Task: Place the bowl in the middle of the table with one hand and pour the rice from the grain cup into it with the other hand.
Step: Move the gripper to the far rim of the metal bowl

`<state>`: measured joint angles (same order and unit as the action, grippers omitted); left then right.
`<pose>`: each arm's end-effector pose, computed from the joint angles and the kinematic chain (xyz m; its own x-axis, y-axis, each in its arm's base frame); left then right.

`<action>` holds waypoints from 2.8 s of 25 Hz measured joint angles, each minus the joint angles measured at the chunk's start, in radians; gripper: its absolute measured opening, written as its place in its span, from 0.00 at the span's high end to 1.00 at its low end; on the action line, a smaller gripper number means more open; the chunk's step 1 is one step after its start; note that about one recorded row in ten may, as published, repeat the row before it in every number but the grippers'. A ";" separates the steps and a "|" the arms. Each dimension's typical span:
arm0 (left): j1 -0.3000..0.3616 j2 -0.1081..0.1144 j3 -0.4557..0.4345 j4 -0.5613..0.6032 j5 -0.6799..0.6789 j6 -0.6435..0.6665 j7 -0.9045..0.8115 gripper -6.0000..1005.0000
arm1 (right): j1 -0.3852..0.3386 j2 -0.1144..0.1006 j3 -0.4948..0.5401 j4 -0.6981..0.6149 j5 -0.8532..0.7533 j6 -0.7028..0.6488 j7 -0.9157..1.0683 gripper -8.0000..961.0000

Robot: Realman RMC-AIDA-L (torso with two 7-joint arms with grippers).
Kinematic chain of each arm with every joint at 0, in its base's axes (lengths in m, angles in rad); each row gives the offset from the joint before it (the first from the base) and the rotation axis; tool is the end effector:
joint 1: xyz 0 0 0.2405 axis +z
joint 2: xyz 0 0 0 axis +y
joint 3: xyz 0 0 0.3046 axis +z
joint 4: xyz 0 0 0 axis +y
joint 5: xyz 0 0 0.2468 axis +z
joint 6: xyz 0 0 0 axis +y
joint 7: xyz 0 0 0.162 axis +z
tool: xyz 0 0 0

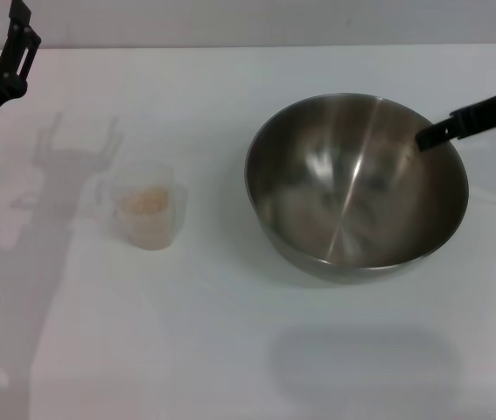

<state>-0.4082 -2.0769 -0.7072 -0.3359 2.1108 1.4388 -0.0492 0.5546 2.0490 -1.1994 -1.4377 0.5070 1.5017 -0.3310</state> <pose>-0.3250 0.3724 -0.0490 0.5786 -0.3500 0.7367 0.7325 -0.1742 -0.6581 0.2352 0.4389 0.0316 0.5425 -0.8279 -0.1421 -0.7350 -0.3860 -0.5574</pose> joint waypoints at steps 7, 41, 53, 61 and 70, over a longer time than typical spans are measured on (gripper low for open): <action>0.006 0.000 0.000 0.000 0.000 0.002 0.000 0.16 | 0.023 0.004 -0.006 0.108 -0.004 -0.048 -0.021 0.24; 0.012 -0.002 0.007 0.000 0.001 0.023 -0.001 0.16 | 0.032 0.023 -0.005 0.127 -0.044 -0.068 -0.089 0.92; 0.011 -0.002 0.006 0.000 0.000 0.019 -0.002 0.16 | -0.014 0.030 -0.018 -0.027 0.056 -0.118 -0.126 0.94; 0.012 -0.002 0.006 0.000 0.000 0.017 -0.002 0.16 | -0.001 0.028 -0.038 -0.045 0.083 -0.120 -0.126 0.94; 0.005 -0.002 0.009 0.000 0.001 0.017 -0.001 0.16 | 0.038 0.025 -0.048 -0.010 -0.030 -0.082 -0.067 0.83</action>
<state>-0.4036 -2.0786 -0.6980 -0.3358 2.1113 1.4556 -0.0506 0.5930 2.0735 -1.2475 -1.4476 0.4771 1.4199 -0.3983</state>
